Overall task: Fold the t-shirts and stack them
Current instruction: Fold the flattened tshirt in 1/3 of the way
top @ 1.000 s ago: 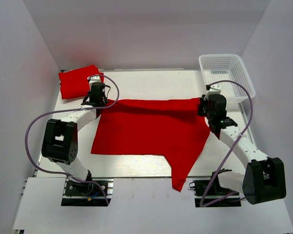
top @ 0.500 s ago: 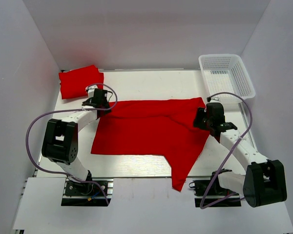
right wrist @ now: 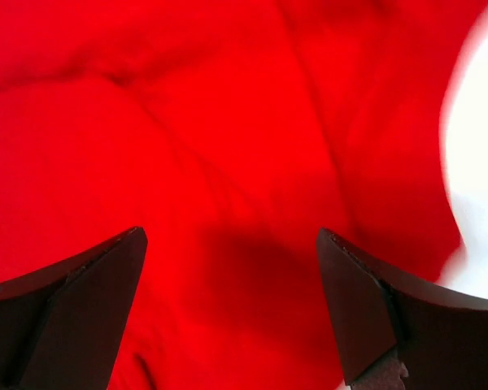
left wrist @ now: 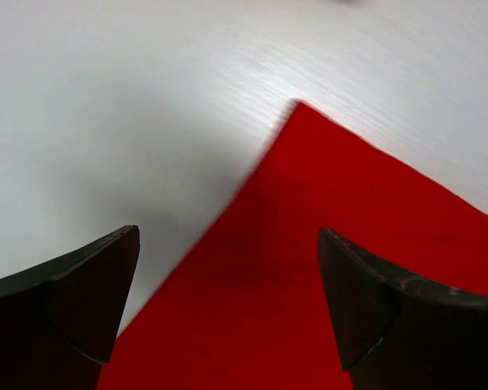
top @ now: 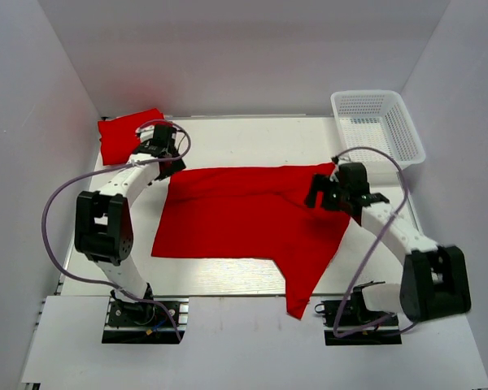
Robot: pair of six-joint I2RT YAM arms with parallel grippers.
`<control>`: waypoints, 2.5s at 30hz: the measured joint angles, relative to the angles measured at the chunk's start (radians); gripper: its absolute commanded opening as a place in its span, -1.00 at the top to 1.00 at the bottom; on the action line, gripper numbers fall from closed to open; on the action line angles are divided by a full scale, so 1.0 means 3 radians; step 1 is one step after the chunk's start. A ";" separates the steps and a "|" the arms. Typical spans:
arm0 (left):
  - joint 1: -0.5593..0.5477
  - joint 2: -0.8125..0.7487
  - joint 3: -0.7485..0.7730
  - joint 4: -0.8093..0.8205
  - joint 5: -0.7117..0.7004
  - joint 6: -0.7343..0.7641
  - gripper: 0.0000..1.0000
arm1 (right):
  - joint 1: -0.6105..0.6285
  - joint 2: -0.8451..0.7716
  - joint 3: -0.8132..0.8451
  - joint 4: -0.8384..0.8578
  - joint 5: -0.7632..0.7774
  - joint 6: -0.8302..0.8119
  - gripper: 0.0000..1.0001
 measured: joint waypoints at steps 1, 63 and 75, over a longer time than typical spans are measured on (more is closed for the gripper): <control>-0.0008 0.0038 0.0001 0.0160 0.0187 0.0114 -1.00 | 0.0005 0.0144 0.0093 0.0080 -0.0066 -0.0037 -0.81; -0.0045 0.0507 -0.0439 0.1064 0.1108 0.0601 -1.00 | 0.0022 0.1956 0.1419 0.0093 0.0010 -0.0192 1.00; -0.0042 0.0446 -0.0502 0.1025 0.1074 0.0599 -1.00 | 0.0053 0.1411 0.1142 0.0019 -0.0446 -0.0224 1.00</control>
